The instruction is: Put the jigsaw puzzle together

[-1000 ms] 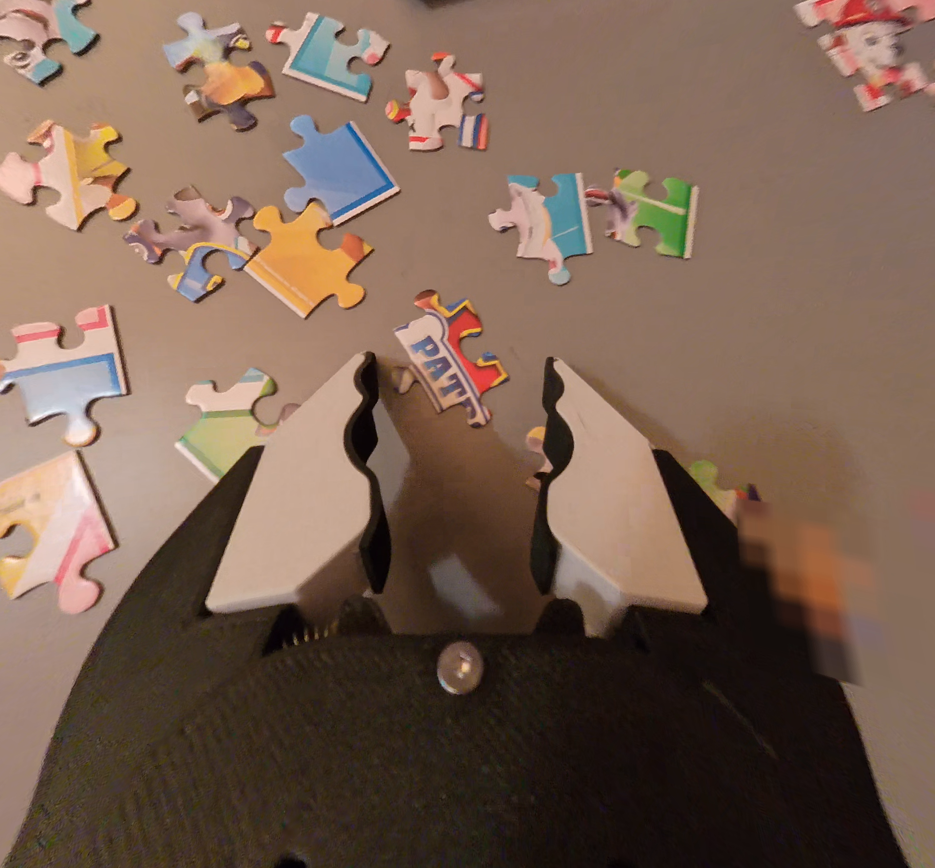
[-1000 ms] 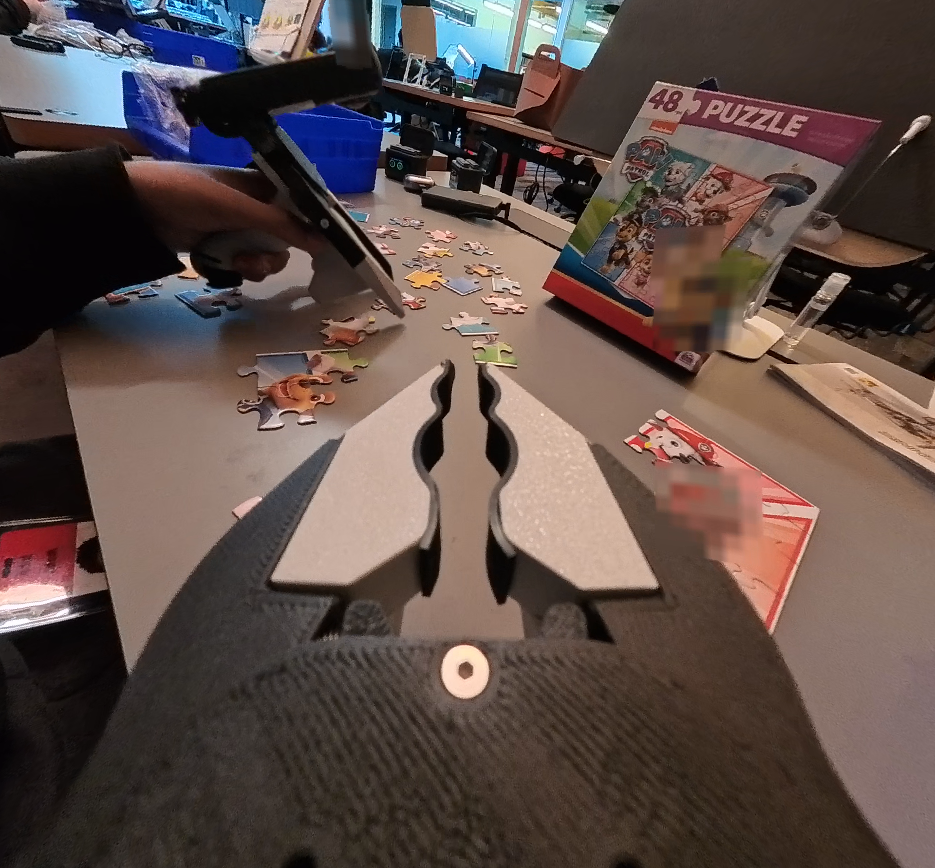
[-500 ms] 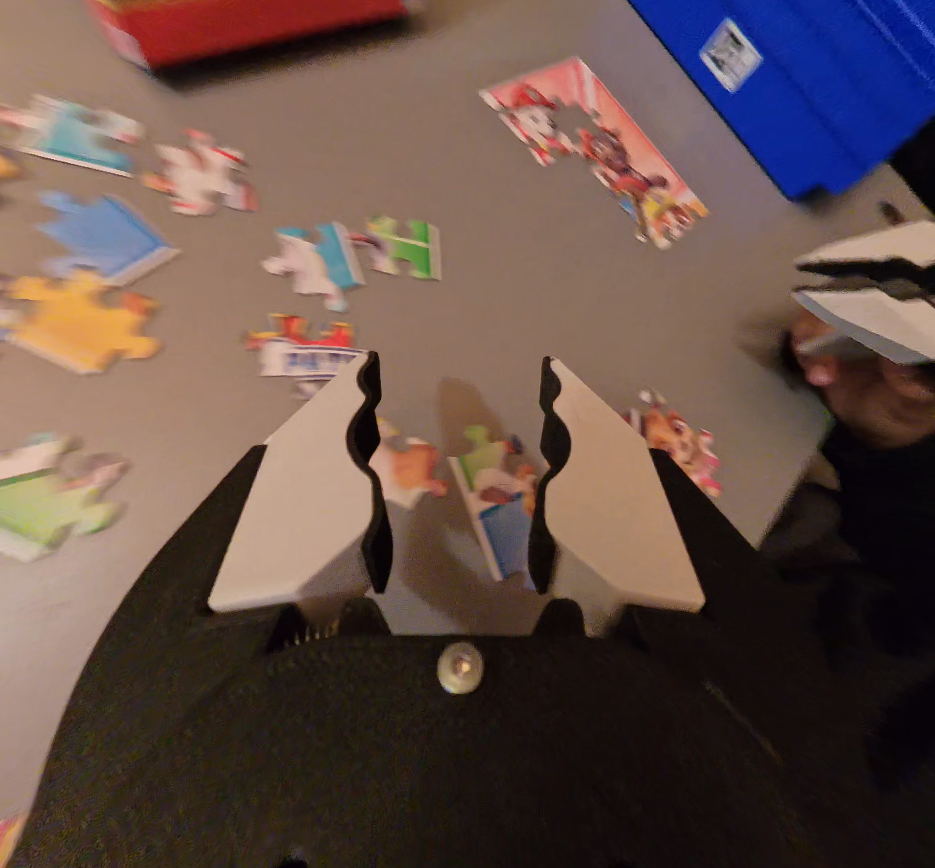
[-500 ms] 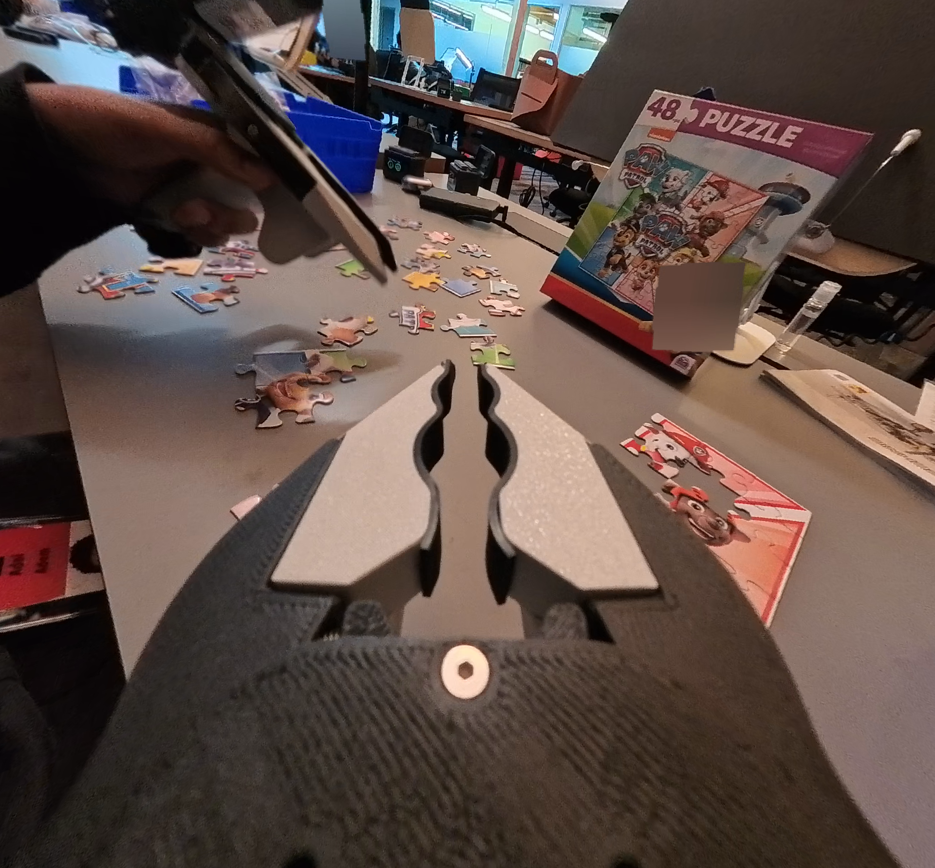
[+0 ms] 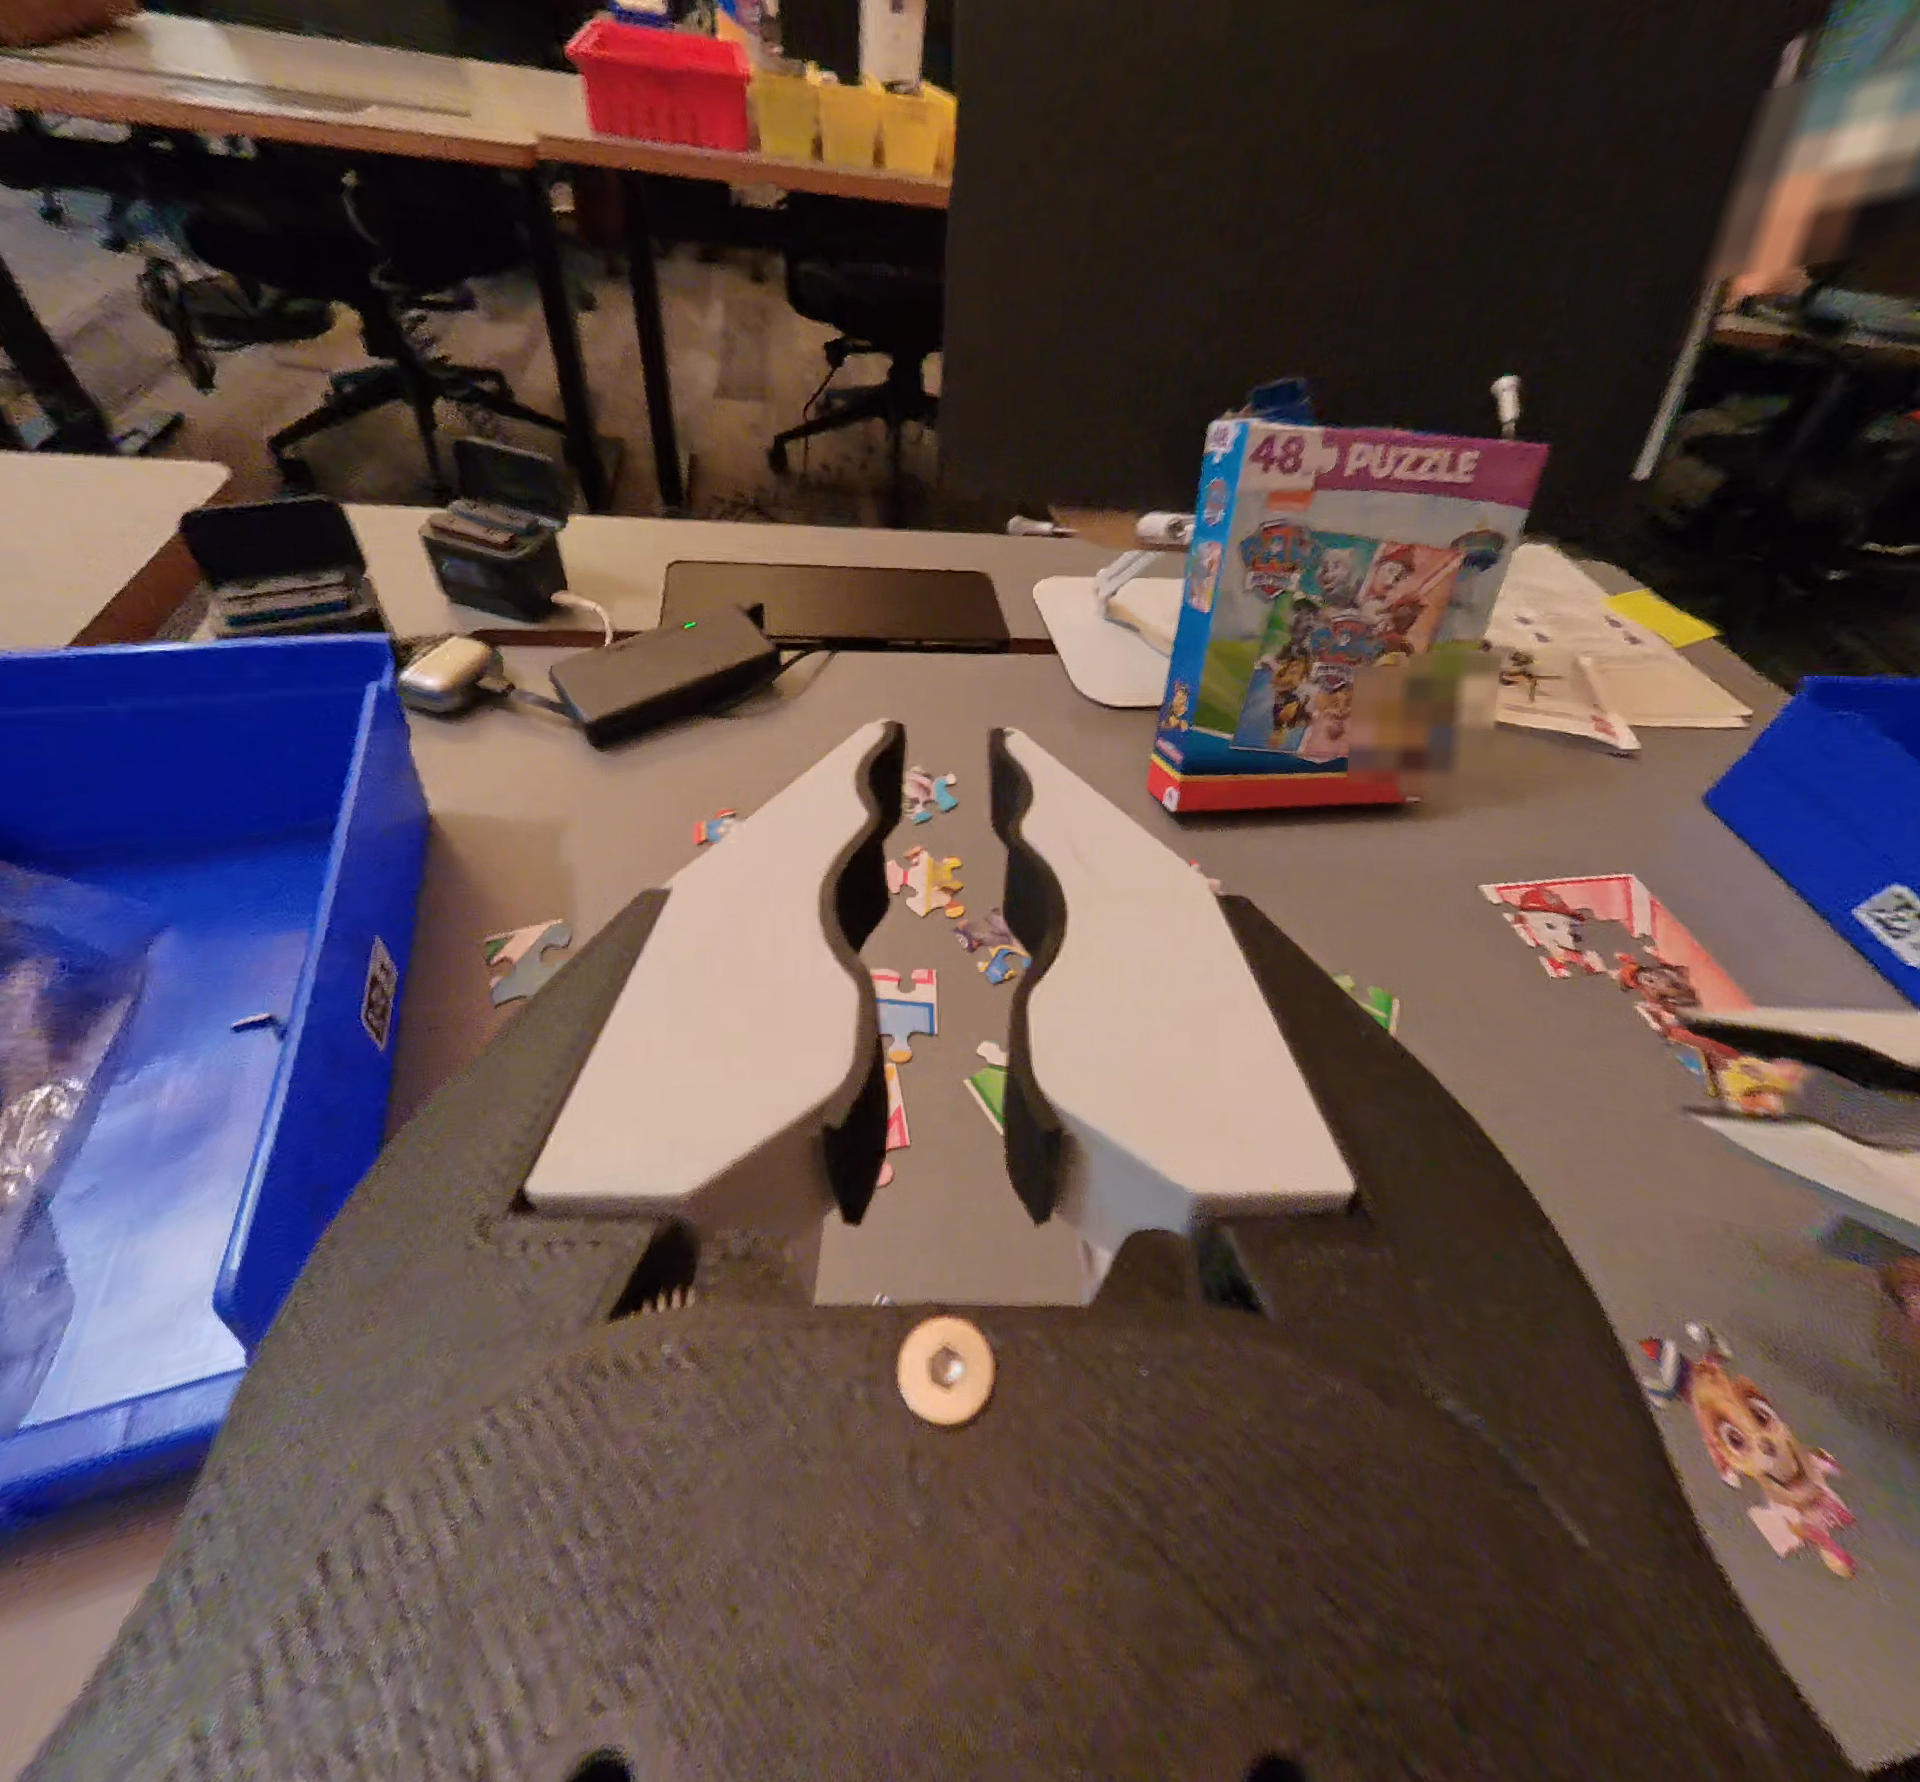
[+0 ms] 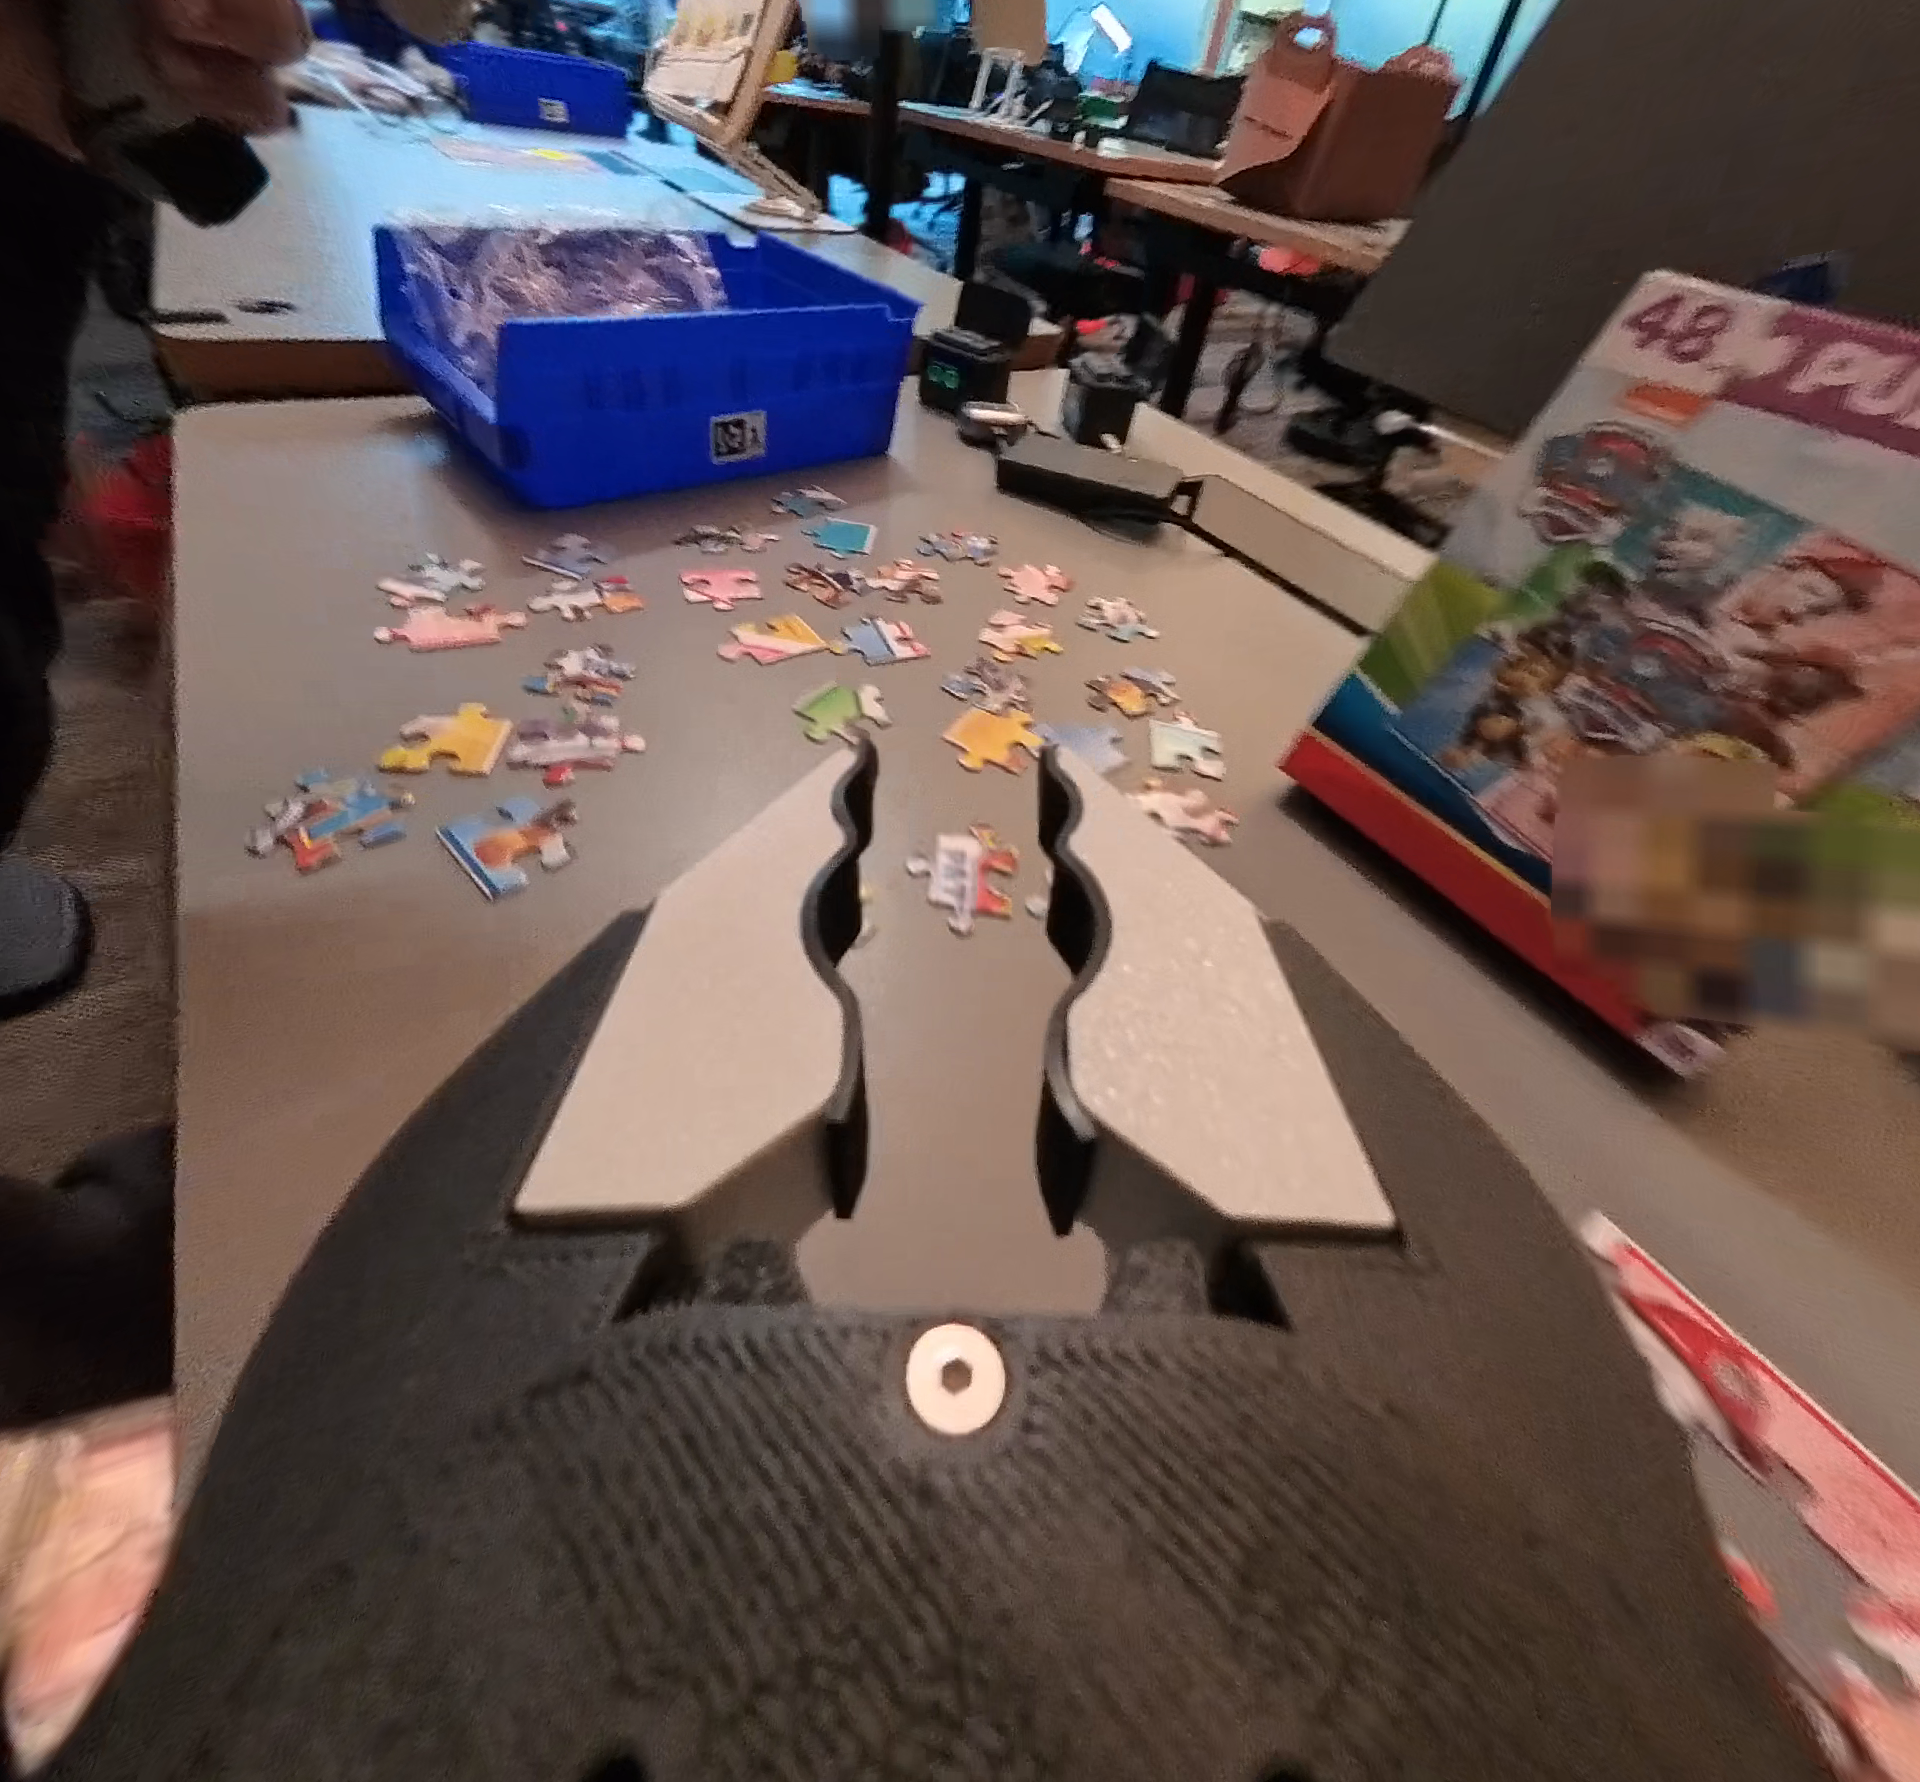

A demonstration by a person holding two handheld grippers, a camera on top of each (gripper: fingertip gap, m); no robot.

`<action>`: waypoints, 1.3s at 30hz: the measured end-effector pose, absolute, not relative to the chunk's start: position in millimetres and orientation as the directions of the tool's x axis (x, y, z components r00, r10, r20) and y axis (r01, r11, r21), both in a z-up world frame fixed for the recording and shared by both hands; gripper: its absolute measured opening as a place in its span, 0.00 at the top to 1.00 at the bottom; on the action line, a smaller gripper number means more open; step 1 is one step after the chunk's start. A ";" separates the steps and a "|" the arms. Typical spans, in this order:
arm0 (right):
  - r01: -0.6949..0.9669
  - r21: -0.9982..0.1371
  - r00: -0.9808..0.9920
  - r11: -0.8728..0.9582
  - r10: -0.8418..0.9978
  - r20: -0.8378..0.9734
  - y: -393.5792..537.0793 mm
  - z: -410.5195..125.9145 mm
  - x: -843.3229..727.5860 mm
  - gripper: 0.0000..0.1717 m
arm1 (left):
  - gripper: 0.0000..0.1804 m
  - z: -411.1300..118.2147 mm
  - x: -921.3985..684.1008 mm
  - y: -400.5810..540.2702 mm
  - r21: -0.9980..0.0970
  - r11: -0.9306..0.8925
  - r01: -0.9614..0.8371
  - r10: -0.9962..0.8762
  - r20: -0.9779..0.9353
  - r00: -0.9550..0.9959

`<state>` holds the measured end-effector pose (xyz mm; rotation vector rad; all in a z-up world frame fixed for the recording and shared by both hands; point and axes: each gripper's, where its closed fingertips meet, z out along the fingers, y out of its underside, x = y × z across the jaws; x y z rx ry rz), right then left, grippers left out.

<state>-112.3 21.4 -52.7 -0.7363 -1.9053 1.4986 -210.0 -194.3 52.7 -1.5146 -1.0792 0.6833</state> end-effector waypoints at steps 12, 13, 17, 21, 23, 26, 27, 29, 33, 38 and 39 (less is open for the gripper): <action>0.259 -0.861 -0.755 0.438 0.647 0.103 -37.9 -123.2 -198.8 0.78 | 0.90 -29.6 -228.2 -237.2 -0.877 -0.062 0.476 0.819 0.228 0.526; 0.221 -0.839 -0.751 0.497 0.635 0.179 -33.0 -127.6 -205.2 0.79 | 0.89 -38.9 -234.6 -238.3 -0.854 -0.010 0.519 0.791 0.311 0.526; 0.210 -0.820 -0.748 0.532 0.627 0.216 -24.6 -138.1 -217.8 0.80 | 0.86 -53.5 -255.0 -239.6 -0.789 0.141 0.597 0.697 0.508 0.506; 0.256 -0.836 -0.754 0.485 0.641 0.141 -22.1 -143.6 -214.2 0.80 | 0.86 -48.8 -265.0 -227.9 -0.804 0.161 0.573 0.651 0.522 0.550; 0.259 -0.832 -0.751 0.491 0.644 0.147 -18.3 -145.6 -213.2 0.80 | 0.87 -44.9 -272.8 -217.5 -0.835 0.163 0.526 0.614 0.503 0.608; 0.282 -0.831 -0.763 0.479 0.638 0.109 -18.7 -150.1 -208.8 0.81 | 0.86 -59.8 -277.8 -202.1 -0.793 0.157 0.589 0.540 0.568 0.621; 0.292 -0.829 -0.768 0.477 0.633 0.093 -19.4 -152.2 -207.0 0.80 | 0.86 -62.9 -279.2 -198.1 -0.793 0.153 0.590 0.529 0.570 0.629; 0.307 -0.822 -0.776 0.480 0.626 0.076 -19.9 -156.5 -204.0 0.80 | 0.87 -68.3 -285.0 -192.2 -0.810 0.150 0.566 0.524 0.551 0.650; 0.328 -0.805 -0.792 0.495 0.609 0.052 -23.1 -163.3 -197.5 0.77 | 0.87 -83.6 -291.7 -184.7 -0.778 0.160 0.607 0.498 0.594 0.631; 0.388 -0.754 -0.786 0.530 0.617 0.030 -24.5 -176.8 -192.7 0.74 | 0.87 -80.5 -297.5 -191.1 -0.794 0.190 0.578 0.530 0.579 0.620; 0.396 -0.748 -0.785 0.533 0.619 0.026 -24.7 -178.7 -192.0 0.74 | 0.87 -78.8 -298.4 -192.8 -0.793 0.206 0.574 0.527 0.584 0.617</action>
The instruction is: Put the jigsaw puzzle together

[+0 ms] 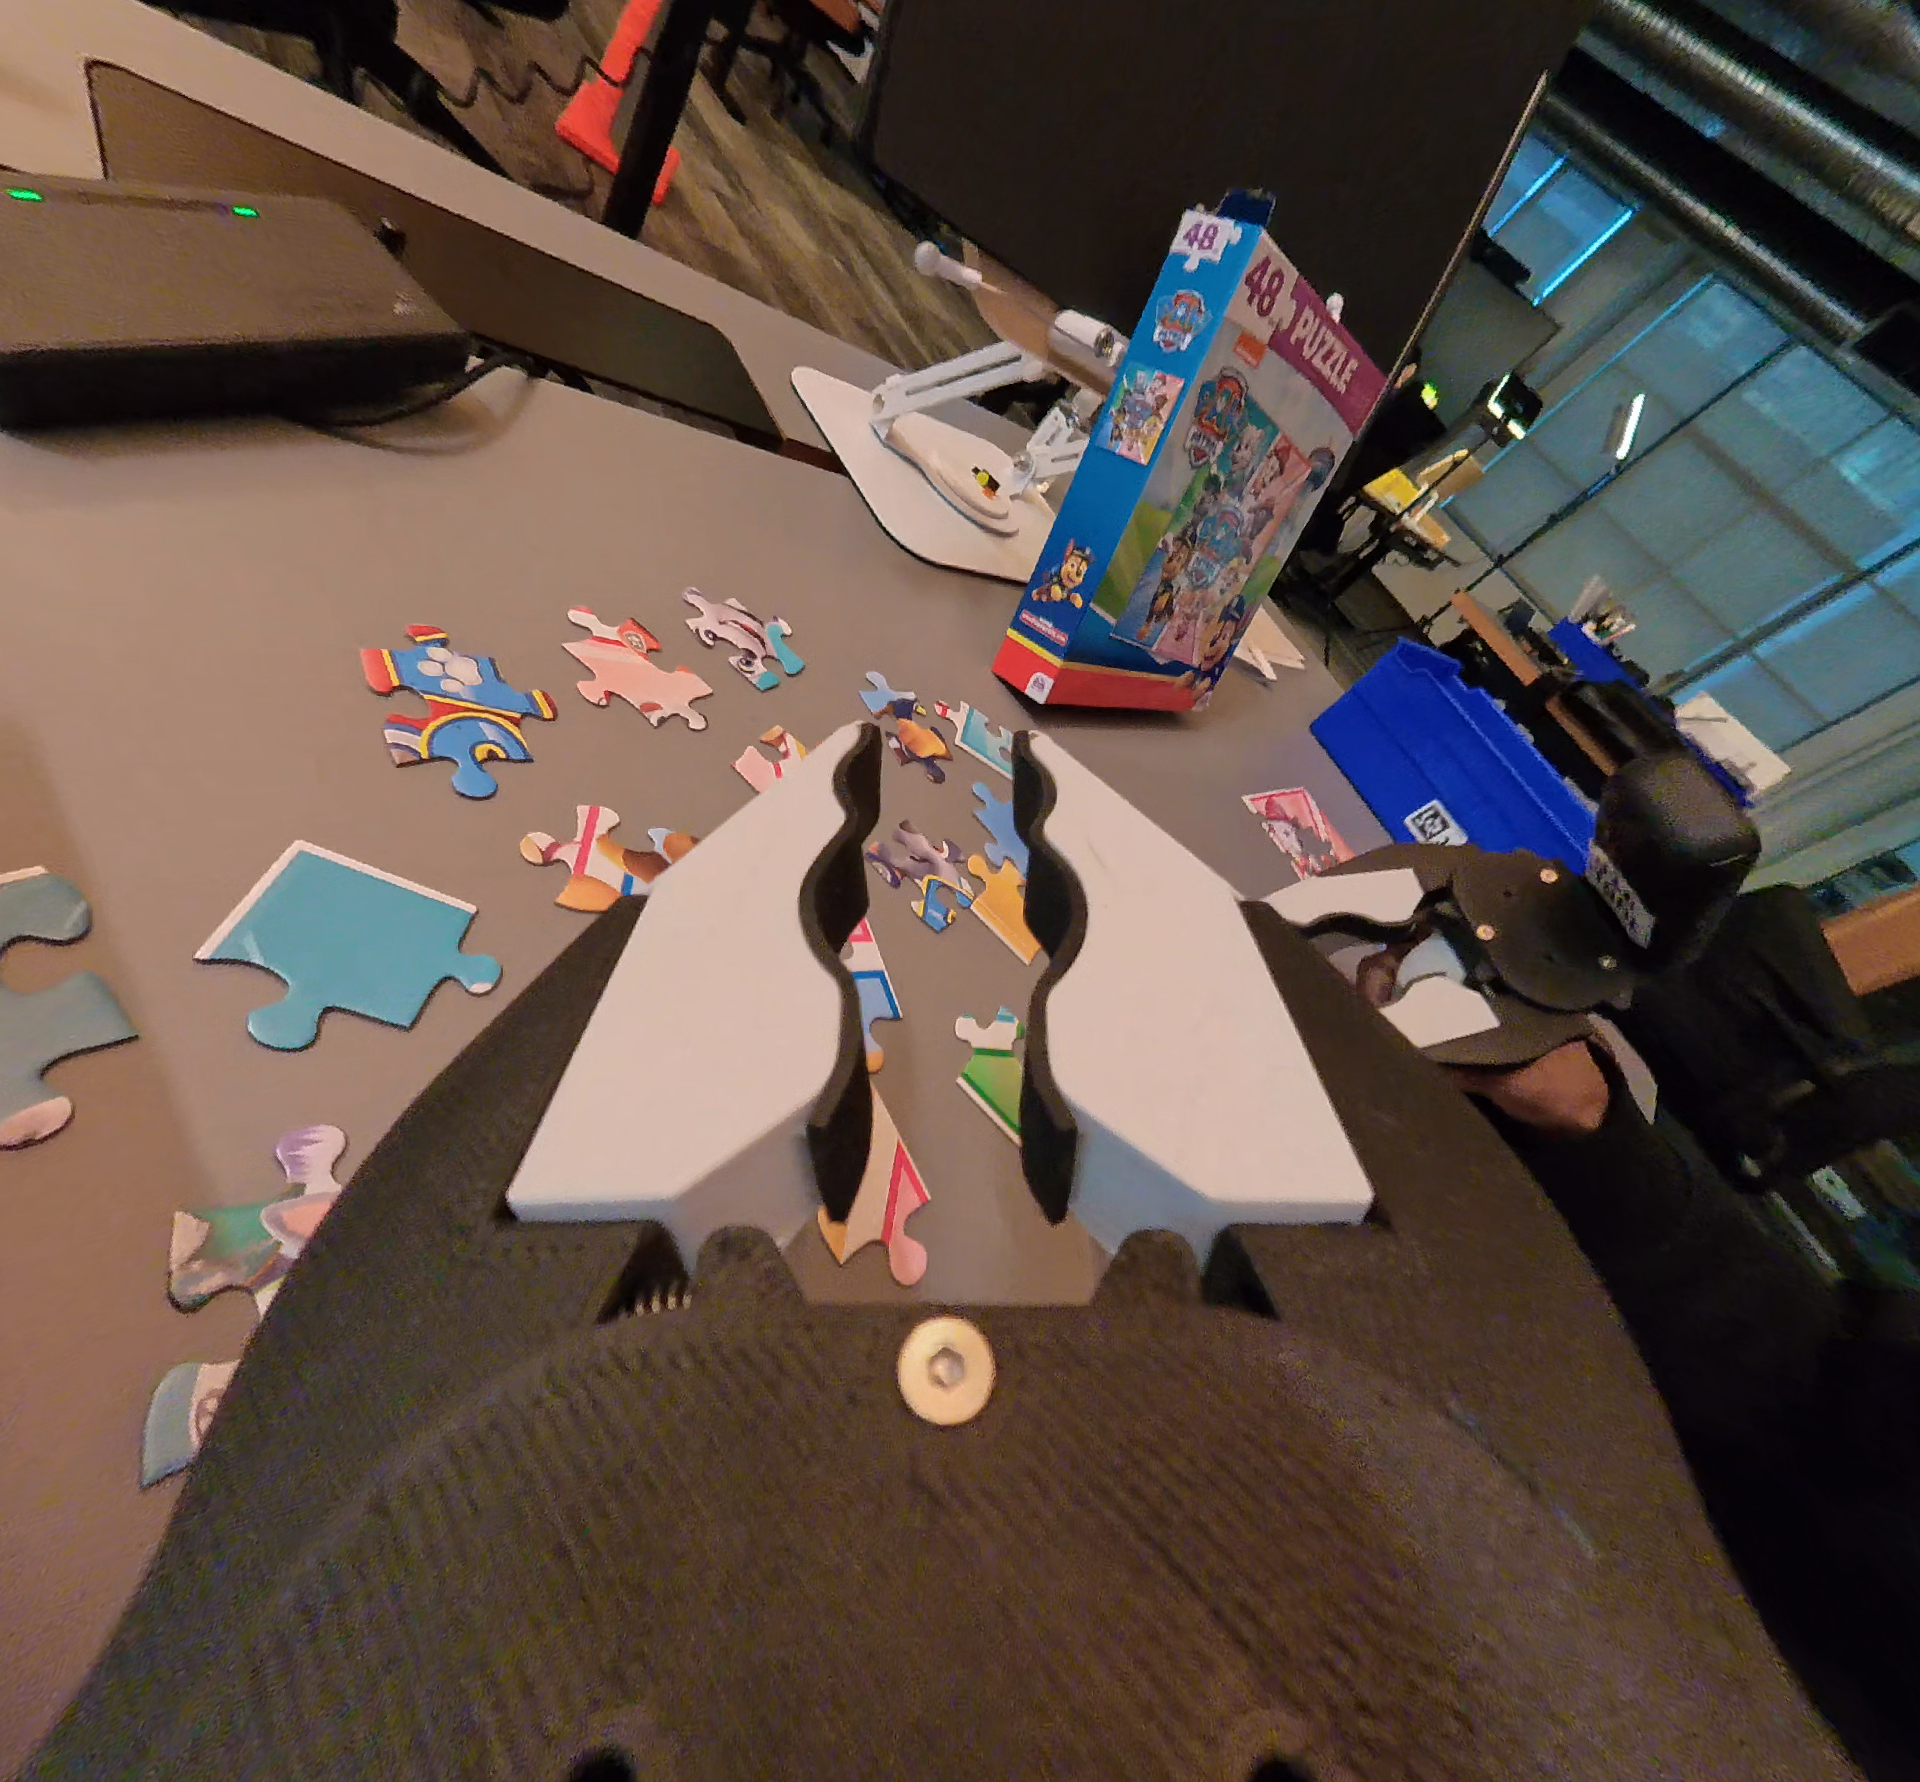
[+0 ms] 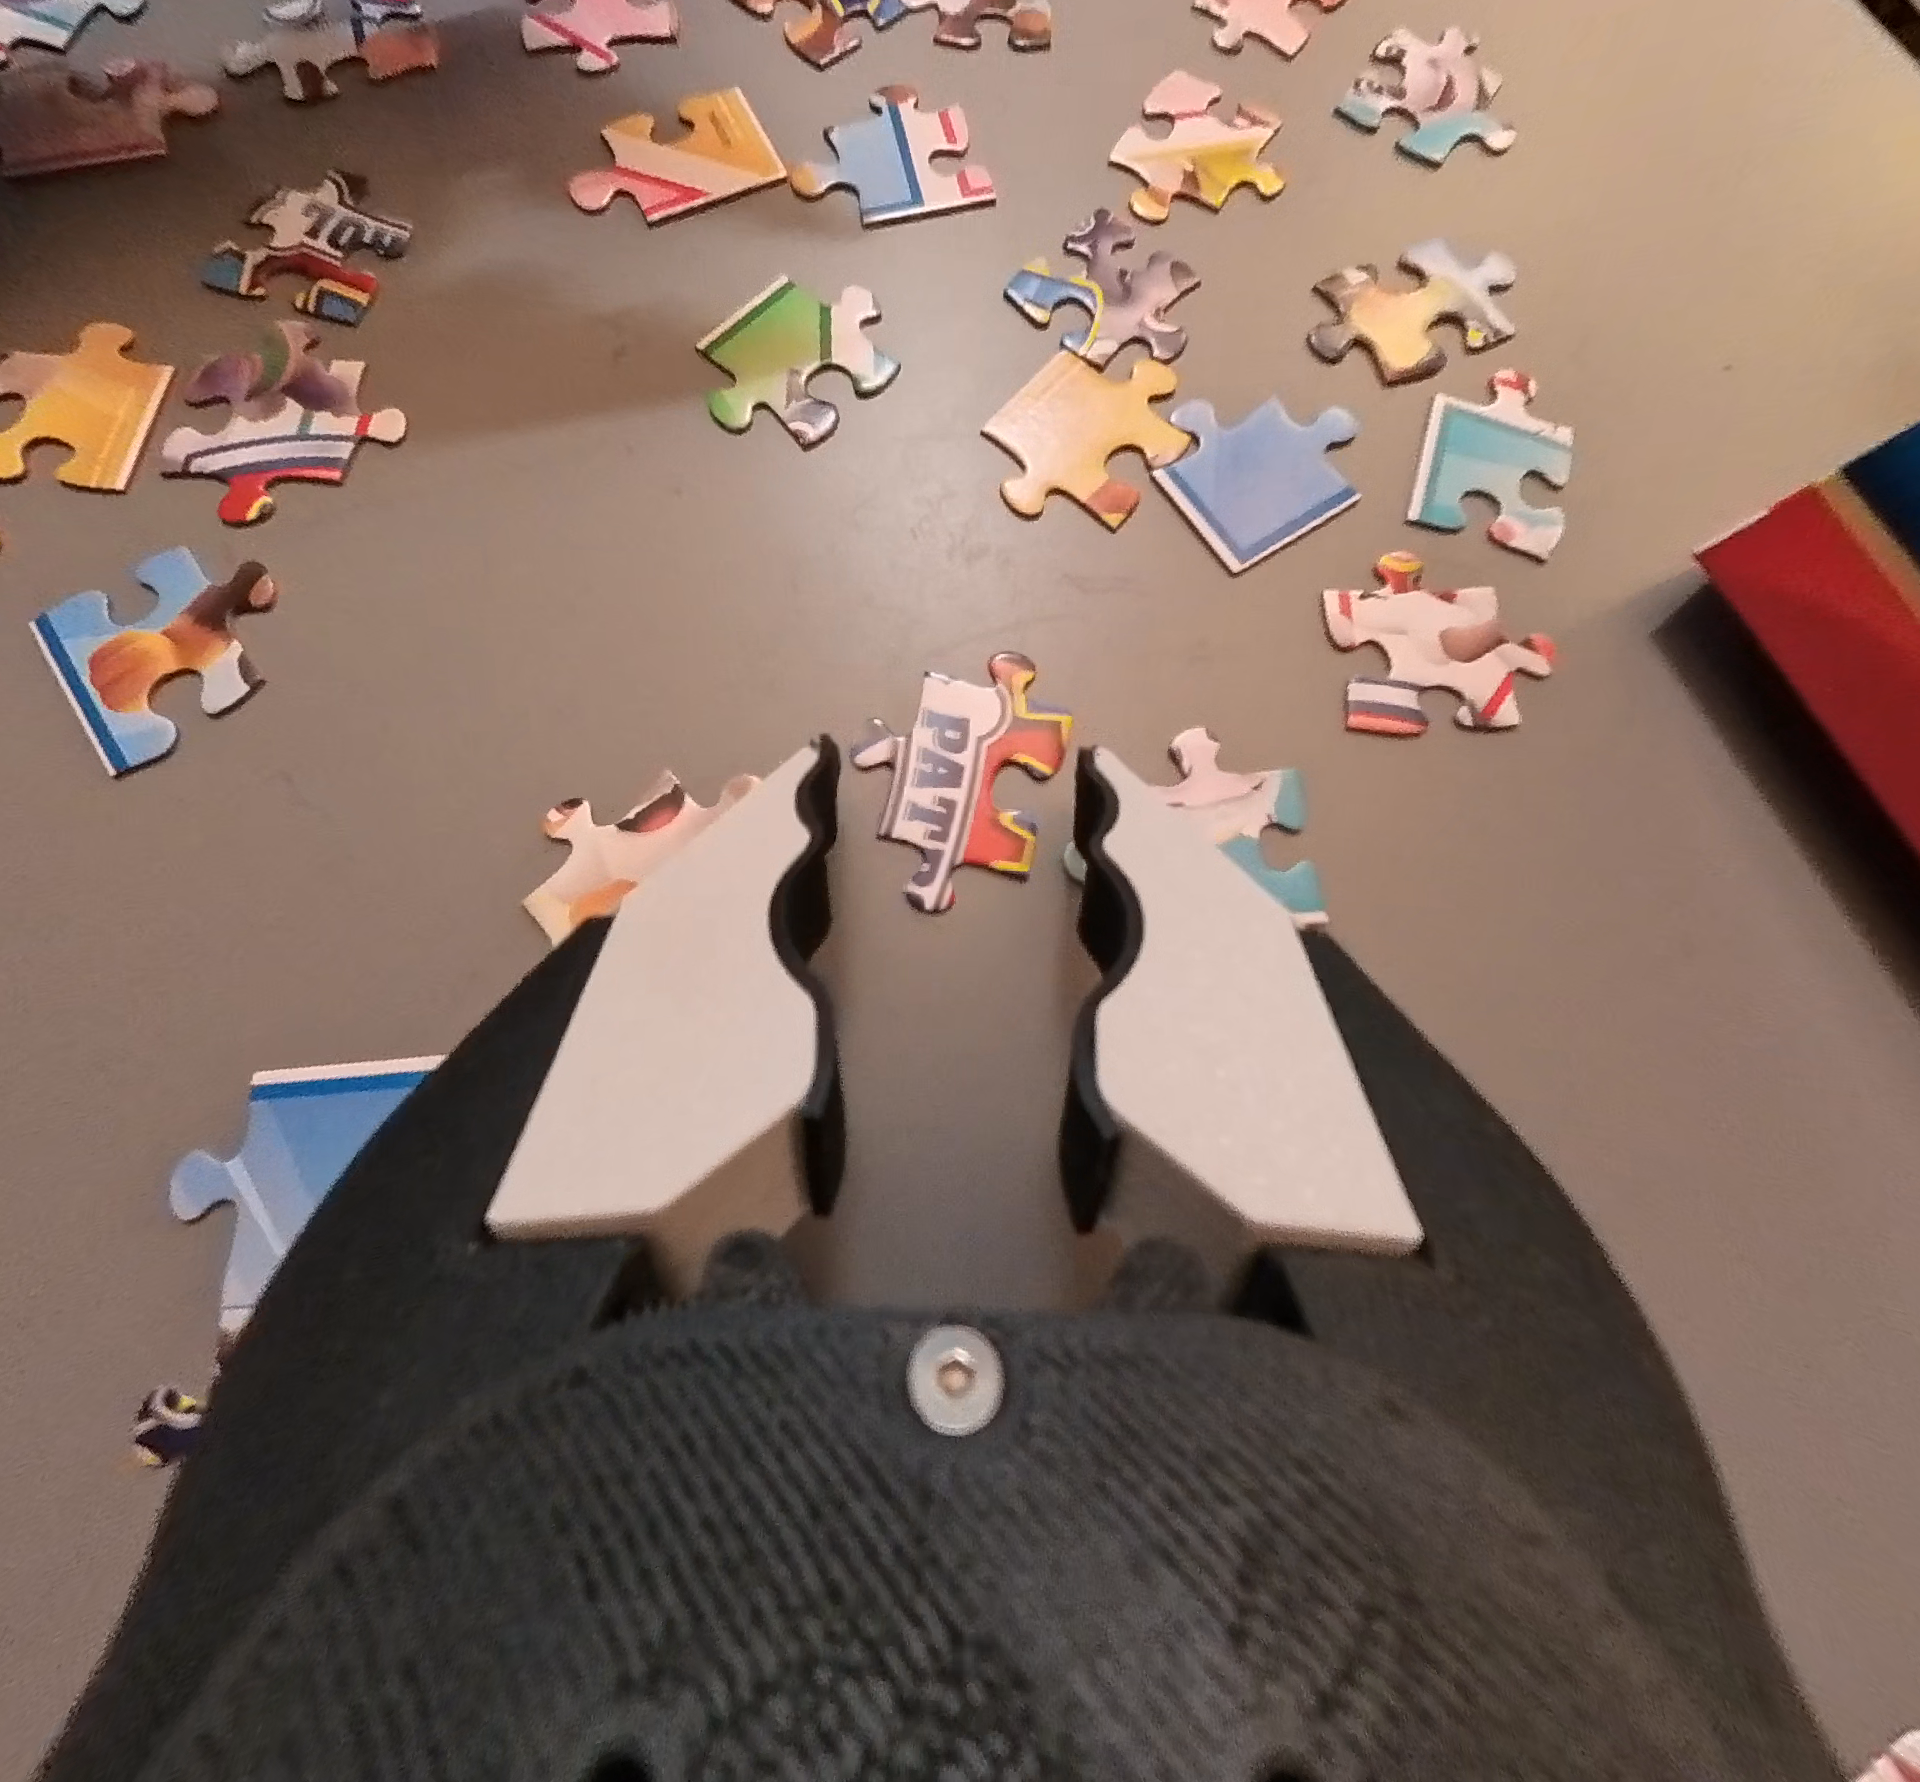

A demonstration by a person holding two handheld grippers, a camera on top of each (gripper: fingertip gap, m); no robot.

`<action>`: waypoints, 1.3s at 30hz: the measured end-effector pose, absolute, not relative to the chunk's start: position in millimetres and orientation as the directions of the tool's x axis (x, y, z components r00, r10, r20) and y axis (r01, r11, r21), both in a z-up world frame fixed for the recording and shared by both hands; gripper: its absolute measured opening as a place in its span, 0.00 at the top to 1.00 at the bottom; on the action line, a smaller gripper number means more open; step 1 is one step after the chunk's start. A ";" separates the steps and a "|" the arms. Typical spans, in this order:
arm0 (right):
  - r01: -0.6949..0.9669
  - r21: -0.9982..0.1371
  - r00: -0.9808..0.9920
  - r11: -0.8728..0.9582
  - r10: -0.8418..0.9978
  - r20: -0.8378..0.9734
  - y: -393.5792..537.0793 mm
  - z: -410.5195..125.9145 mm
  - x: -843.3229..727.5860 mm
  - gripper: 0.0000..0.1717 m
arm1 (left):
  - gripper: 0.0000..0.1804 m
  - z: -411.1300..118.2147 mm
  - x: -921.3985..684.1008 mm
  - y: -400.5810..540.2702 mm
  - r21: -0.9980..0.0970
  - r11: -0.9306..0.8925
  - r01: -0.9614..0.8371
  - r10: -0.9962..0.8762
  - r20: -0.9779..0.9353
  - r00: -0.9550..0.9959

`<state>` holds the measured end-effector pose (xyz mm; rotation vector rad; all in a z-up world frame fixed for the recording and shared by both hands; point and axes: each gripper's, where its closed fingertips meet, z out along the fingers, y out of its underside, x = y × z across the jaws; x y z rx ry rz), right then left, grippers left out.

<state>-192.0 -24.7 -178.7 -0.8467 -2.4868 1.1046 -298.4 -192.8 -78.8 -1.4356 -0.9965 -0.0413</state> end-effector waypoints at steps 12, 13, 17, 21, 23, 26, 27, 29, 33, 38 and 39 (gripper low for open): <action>0.413 -0.734 -0.779 0.539 0.627 0.022 -28.3 -189.7 -192.4 0.79 | 0.85 -73.9 -299.8 -194.4 -0.784 0.247 0.569 0.507 0.605 0.614; 0.421 -0.731 -0.778 0.538 0.628 0.014 -27.3 -190.1 -191.9 0.78 | 0.85 -74.1 -299.8 -194.2 -0.784 0.245 0.570 0.507 0.605 0.614; 0.434 -0.712 -0.790 0.552 0.614 -0.006 -18.2 -190.5 -188.3 0.85 | 0.85 -73.6 -299.6 -194.2 -0.784 0.248 0.569 0.505 0.606 0.615; 0.403 -0.681 -0.839 0.612 0.544 -0.009 -7.4 -190.8 -175.1 0.88 | 0.85 -73.3 -299.5 -193.7 -0.784 0.248 0.569 0.504 0.605 0.616; 0.381 -0.673 -0.870 0.634 0.492 -0.030 -2.2 -190.8 -163.2 0.88 | 0.85 -73.3 -299.3 -193.3 -0.785 0.245 0.568 0.504 0.604 0.617; 0.398 -0.664 -0.899 0.634 0.413 -0.144 7.8 -189.6 -137.1 0.89 | 0.84 -73.4 -299.2 -193.1 -0.787 0.243 0.568 0.505 0.602 0.618; 0.415 -0.654 -0.899 0.633 0.397 -0.186 14.0 -190.1 -129.3 0.96 | 0.84 -73.1 -299.2 -193.1 -0.787 0.243 0.567 0.505 0.601 0.619; 0.446 -0.646 -0.891 0.619 0.380 -0.250 26.9 -190.3 -117.9 0.99 | 0.84 -72.8 -299.3 -193.2 -0.788 0.244 0.565 0.505 0.601 0.620; 0.472 -0.644 -0.875 0.602 0.410 -0.258 52.8 -190.3 -115.3 1.00 | 0.84 -74.4 -299.9 -191.8 -0.787 0.239 0.569 0.508 0.601 0.617; 0.452 -0.649 -0.878 0.612 0.433 -0.204 59.3 -190.1 -119.3 0.98 | 0.84 -78.7 -300.3 -186.4 -0.787 0.220 0.576 0.516 0.596 0.615; 0.444 -0.651 -0.881 0.616 0.433 -0.191 57.2 -189.4 -120.2 0.96 | 0.84 -79.2 -300.2 -185.0 -0.786 0.218 0.578 0.515 0.596 0.616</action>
